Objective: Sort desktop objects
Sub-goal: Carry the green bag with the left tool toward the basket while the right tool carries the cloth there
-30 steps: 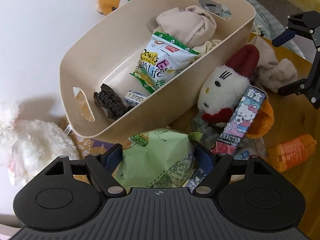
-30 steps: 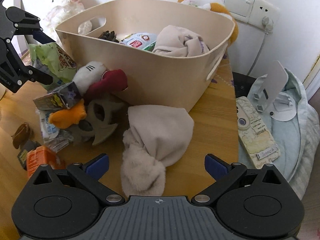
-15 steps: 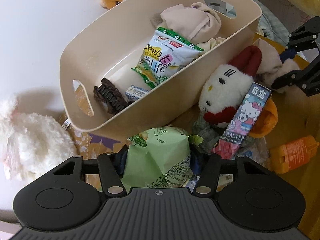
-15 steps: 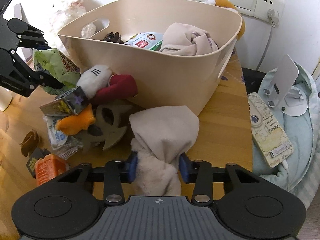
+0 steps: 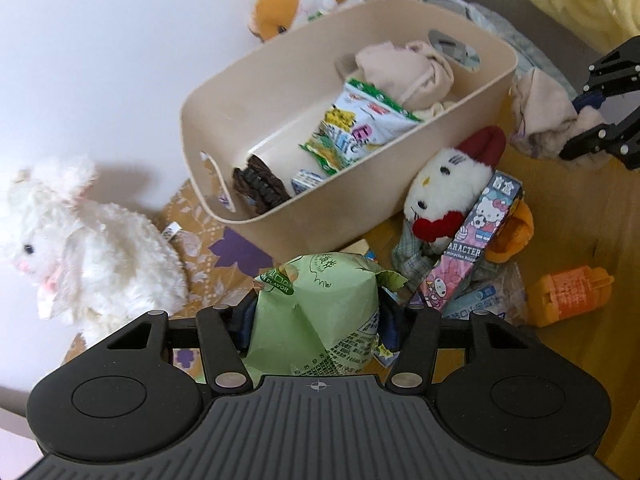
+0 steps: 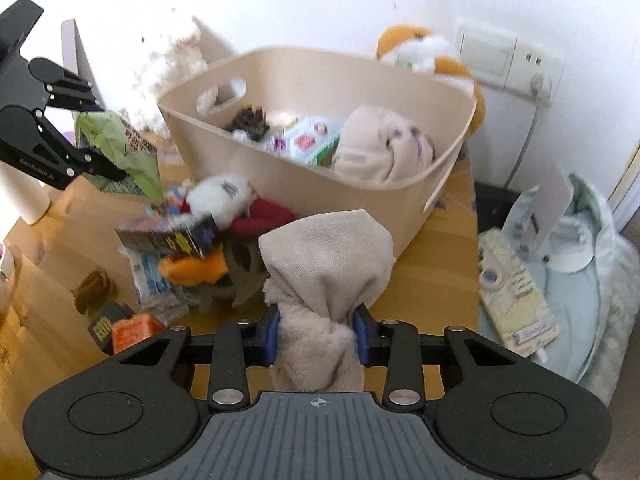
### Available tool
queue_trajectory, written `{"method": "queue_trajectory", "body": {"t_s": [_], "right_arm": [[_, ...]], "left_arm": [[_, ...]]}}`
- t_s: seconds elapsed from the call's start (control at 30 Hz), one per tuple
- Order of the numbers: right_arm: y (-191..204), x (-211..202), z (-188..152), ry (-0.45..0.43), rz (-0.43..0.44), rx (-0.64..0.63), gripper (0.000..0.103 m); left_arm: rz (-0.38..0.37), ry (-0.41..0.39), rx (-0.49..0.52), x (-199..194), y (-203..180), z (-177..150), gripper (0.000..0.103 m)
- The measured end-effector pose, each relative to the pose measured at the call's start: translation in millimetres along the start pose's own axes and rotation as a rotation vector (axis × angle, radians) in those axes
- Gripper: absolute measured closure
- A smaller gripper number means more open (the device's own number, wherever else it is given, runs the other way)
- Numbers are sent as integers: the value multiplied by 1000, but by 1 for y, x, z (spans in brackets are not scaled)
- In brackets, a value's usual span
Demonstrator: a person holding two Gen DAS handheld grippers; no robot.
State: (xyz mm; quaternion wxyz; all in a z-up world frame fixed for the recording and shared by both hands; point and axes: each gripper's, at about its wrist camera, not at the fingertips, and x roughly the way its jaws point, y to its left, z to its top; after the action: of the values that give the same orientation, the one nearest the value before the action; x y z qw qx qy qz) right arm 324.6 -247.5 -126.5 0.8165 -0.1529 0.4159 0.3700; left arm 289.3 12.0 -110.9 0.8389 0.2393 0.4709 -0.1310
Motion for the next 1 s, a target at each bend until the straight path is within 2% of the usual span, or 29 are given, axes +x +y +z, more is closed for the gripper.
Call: {"method": "queue_trajectory", "body": {"t_s": [0.5, 0.7, 0.83, 1.0], "right_arm": [[-12, -57, 42, -184, -36, -53, 69], [-10, -63, 61, -248, -52, -56, 69], [-10, -63, 73, -289, -73, -50, 69], [-9, -55, 93, -316, -85, -69, 69]], "left_arm": [[43, -138, -59, -56, 22, 12, 46], [75, -199, -134, -68, 37, 29, 46], [91, -270, -156, -75, 33, 41, 46], [96, -300, -186, -69, 24, 61, 46]]}}
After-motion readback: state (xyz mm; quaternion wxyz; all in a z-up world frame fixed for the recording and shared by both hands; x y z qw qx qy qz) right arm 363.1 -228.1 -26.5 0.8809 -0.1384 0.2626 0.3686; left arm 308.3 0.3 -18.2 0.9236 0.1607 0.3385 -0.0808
